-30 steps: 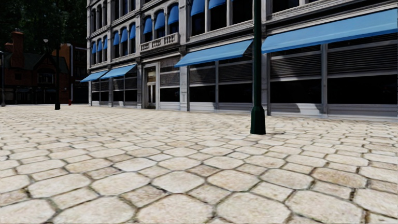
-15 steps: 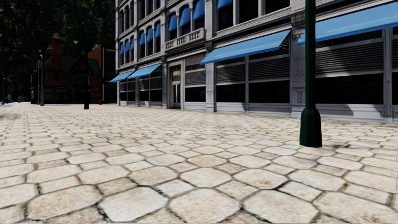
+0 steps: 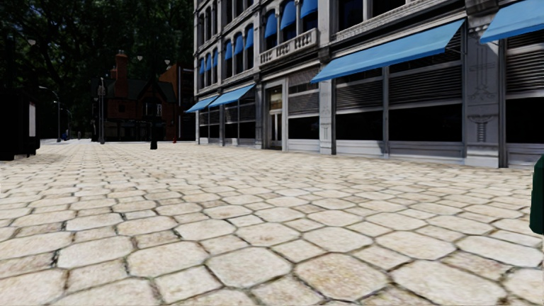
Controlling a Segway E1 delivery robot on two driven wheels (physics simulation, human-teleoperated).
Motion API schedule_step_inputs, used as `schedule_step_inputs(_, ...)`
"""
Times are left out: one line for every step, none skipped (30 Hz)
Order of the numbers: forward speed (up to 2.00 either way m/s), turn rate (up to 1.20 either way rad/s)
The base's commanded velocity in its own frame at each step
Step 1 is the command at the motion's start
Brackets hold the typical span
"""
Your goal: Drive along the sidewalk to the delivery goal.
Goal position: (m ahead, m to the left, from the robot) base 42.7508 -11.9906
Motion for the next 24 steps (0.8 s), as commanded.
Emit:
schedule_step_inputs(2.0,0.39)
schedule_step_inputs(2.0,0.39)
schedule_step_inputs(2.0,0.39)
schedule_step_inputs(2.0,0.39)
schedule_step_inputs(2.0,0.39)
schedule_step_inputs(2.0,0.39)
schedule_step_inputs(2.0,0.39)
schedule_step_inputs(2.0,0.39)
schedule_step_inputs(2.0,0.39)
schedule_step_inputs(2.0,0.39)
schedule_step_inputs(2.0,0.39)
schedule_step_inputs(2.0,0.39)
schedule_step_inputs(2.0,0.39)
schedule_step_inputs(2.0,0.39)
schedule_step_inputs(2.0,0.39)
schedule_step_inputs(2.0,0.39)
schedule_step_inputs(2.0,0.39)
schedule_step_inputs(2.0,0.39)
schedule_step_inputs(2.0,0.39)
schedule_step_inputs(2.0,0.39)
schedule_step_inputs(2.0,0.39)
schedule_step_inputs(2.0,0.39)
schedule_step_inputs(2.0,0.39)
schedule_step_inputs(2.0,0.39)
